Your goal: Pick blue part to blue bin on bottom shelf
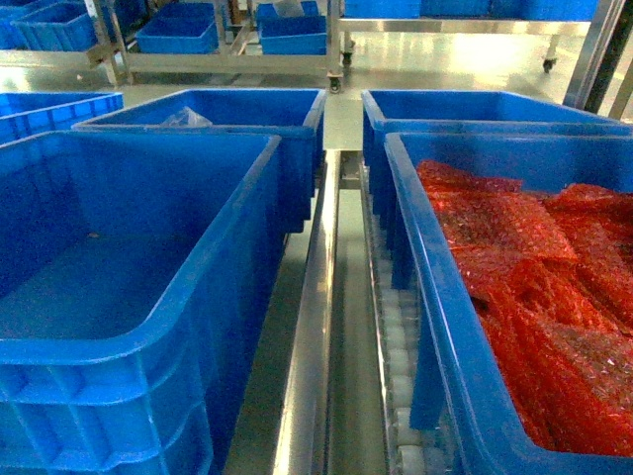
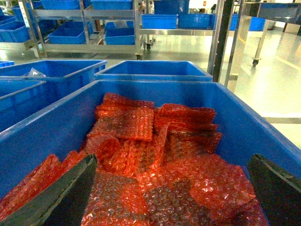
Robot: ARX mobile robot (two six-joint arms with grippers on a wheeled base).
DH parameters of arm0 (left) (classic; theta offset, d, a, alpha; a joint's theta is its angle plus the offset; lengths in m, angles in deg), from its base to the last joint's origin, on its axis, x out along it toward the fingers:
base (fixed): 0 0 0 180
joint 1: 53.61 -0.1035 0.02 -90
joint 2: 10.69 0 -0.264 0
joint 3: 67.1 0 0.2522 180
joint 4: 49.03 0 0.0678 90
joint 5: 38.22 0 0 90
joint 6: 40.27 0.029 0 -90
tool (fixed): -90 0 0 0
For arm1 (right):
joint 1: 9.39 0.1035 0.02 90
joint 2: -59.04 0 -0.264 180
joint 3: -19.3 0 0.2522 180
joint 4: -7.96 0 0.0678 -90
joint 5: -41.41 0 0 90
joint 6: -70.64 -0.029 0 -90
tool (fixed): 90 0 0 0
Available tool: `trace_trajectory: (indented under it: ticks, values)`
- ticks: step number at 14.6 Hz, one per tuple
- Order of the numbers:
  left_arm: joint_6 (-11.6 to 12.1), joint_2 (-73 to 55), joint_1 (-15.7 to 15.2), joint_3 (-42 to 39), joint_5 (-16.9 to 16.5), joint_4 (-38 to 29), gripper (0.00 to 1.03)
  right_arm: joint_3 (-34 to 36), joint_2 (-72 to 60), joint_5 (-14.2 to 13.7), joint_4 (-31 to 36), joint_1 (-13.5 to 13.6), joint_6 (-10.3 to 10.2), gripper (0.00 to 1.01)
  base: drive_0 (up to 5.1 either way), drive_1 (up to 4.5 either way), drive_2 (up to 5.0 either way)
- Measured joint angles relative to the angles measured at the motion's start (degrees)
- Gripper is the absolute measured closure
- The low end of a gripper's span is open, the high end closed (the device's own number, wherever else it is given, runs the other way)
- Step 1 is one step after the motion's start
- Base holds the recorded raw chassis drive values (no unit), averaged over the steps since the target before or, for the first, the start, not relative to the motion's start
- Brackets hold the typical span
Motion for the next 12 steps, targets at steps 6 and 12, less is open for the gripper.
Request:
trace_trajectory:
  ticks: [6, 12]
  values:
    - [-0.02, 0.0, 0.0, 0.0, 0.0, 0.0, 0.05, 0.0, 0.0, 0.0, 0.0, 0.0, 0.0, 0.03, 0.0, 0.0, 0.0]
    - [0.0, 0.0, 0.0, 0.0, 0.0, 0.0, 0.05, 0.0, 0.0, 0.0, 0.0, 0.0, 0.0, 0.03, 0.0, 0.0, 0.0]
